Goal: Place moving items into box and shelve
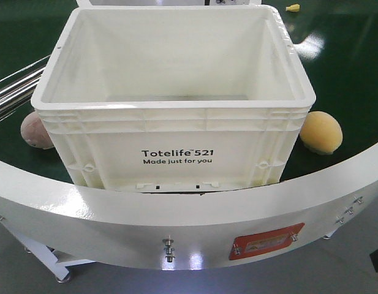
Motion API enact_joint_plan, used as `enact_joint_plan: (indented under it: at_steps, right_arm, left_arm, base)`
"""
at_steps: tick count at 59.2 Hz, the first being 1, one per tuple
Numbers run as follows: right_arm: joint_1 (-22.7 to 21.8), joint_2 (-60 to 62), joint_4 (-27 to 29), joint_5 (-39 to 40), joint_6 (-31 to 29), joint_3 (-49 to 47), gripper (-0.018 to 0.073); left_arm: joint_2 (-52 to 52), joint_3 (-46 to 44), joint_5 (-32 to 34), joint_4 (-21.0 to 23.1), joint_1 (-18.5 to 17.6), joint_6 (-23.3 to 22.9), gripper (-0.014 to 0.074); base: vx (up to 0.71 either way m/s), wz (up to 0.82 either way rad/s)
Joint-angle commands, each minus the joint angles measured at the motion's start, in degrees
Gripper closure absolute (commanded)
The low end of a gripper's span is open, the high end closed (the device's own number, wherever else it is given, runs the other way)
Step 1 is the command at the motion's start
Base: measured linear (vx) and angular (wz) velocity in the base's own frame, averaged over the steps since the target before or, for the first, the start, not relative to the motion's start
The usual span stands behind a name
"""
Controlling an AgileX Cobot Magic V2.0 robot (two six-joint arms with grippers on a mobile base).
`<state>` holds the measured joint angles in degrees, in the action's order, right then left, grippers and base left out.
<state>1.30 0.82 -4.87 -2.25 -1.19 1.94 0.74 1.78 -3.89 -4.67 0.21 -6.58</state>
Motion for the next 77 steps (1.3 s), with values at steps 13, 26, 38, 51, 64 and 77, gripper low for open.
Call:
enact_joint_plan:
  at_steps: [13,26,38,51,64,77]
  right_arm:
    - [0.0,0.6,-0.5,4.5,-0.2,0.9,0.0575]
    - [0.0,0.6,-0.5,4.5,-0.2,0.9,0.0575]
    - [0.0,0.6,-0.6,8.5,0.0,0.6,0.0575]
    - [0.0,0.6,0.1,2.2,1.2,-8.7,0.0575]
    - [0.0,-5.9,-2.3,-13.6,-1.3,-25.5,0.0575]
    - [0.0,-20.0,-2.7,-26.9,-1.3,-37.2,0.0575]
  left_arm:
    - [0.8,1.4,4.4,0.4,0.2,-0.1,0.0619]
    - [0.8,1.4,4.4,0.4,0.2,-0.1,0.0619]
    - [0.8,1.4,7.4,0.4,0.2,-0.1,0.0619]
    - [0.6,-7.6,7.3,0.4,0.2,-0.1,0.0619]
    - [-5.0,-26.5,-9.0,0.4,0.2,0.0,0.0619]
    - [-19.0,-40.3,-24.3,0.4,0.2,0.1,0.0619]
  base:
    - [0.0,0.0]
    - [0.0,0.0]
    - [0.0,0.0]
    - [0.0,0.0]
    - [0.0,0.0]
    - [0.0,0.0]
